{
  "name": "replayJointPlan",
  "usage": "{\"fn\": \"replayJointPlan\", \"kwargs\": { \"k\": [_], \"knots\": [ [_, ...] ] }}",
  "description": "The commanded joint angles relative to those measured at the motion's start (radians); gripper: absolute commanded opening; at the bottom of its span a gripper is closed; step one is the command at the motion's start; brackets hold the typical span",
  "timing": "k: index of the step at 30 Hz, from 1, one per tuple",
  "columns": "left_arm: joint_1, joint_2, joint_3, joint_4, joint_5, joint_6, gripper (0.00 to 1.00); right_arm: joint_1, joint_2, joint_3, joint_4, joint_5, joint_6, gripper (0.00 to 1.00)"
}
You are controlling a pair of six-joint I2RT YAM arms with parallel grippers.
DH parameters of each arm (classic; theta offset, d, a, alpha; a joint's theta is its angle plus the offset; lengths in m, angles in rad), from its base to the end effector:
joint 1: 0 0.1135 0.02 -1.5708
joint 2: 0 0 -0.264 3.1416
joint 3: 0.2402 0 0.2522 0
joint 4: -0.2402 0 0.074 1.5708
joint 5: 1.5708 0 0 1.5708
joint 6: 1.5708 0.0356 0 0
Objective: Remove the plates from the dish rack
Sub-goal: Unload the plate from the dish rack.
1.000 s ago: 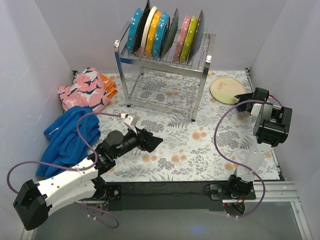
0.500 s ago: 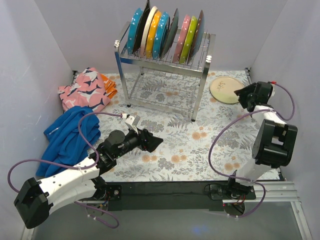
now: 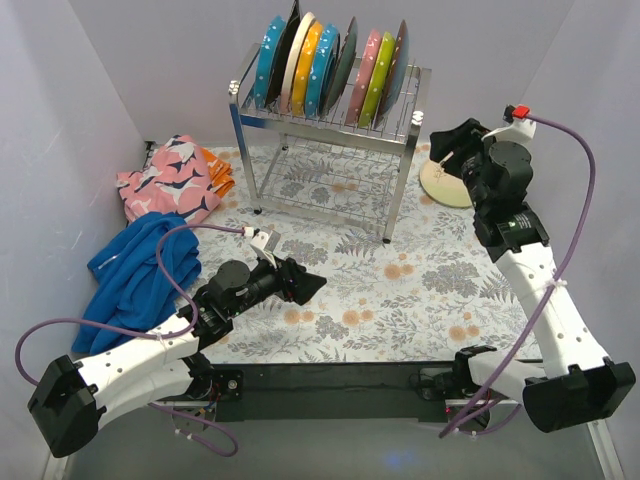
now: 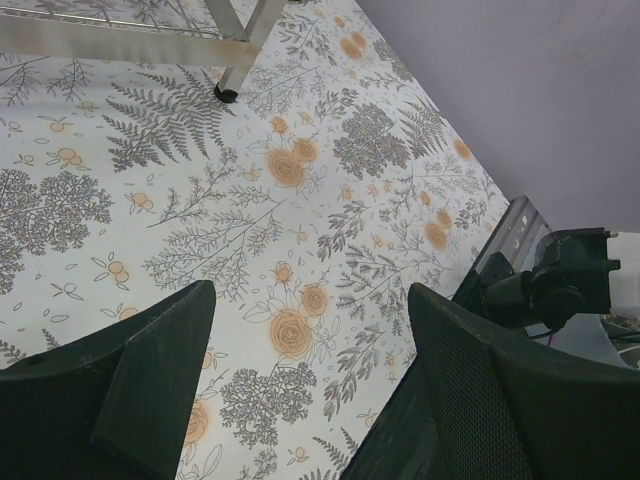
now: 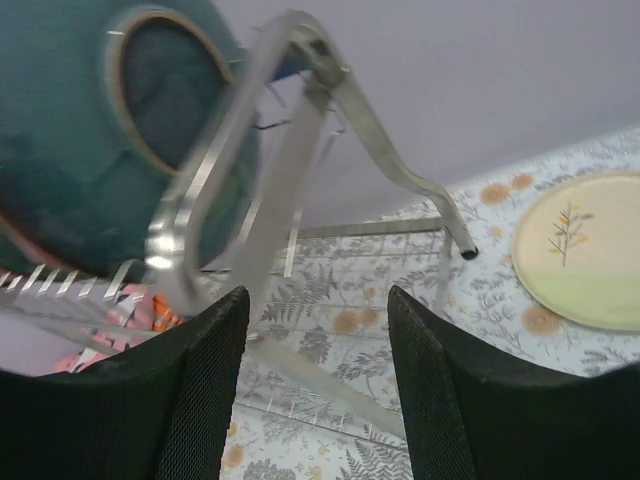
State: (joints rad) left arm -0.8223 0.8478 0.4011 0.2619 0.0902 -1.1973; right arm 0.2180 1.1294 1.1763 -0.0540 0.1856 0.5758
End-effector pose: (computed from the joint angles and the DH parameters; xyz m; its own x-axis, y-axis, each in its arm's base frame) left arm 0.1336 -0.1486 0.2396 -0.7812 -0.5215 -0.3433 0.1718 0.3490 -0.9212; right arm 0.2534 0.0494 0.4228 -0.0234 0.5429 -0.8394 -0.0234 0.8391 0.5434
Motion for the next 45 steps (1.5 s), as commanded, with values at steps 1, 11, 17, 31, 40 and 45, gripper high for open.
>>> {"fn": "replayJointPlan", "kwargs": {
  "k": [1, 11, 17, 31, 40, 45],
  "knots": [
    [-0.005, -0.009, 0.004, 0.004, 0.011, 0.007, 0.76, 0.142, -0.02, 0.145, -0.043, 0.159, -0.132, 0.64],
    [-0.005, -0.027, 0.001, 0.003, 0.023, 0.002, 0.76, 0.46, 0.18, 0.5, -0.046, 0.488, -0.37, 0.67],
    [-0.006, -0.036, 0.001, 0.005, 0.032, -0.001, 0.76, 0.503, 0.317, 0.655, -0.037, 0.577, -0.452, 0.68],
    [-0.008, -0.05, -0.001, 0.007, 0.039, -0.004, 0.76, 0.55, 0.576, 0.904, -0.024, 0.891, -0.663, 0.63],
    [-0.011, -0.055, 0.001, 0.005, 0.037, -0.002, 0.76, 0.587, 0.687, 0.996, 0.098, 1.023, -0.872, 0.48],
    [-0.011, -0.055, -0.002, 0.004, 0.029, 0.001, 0.76, 0.593, 0.687, 1.005, 0.135, 1.06, -0.927, 0.47]
  ]
}}
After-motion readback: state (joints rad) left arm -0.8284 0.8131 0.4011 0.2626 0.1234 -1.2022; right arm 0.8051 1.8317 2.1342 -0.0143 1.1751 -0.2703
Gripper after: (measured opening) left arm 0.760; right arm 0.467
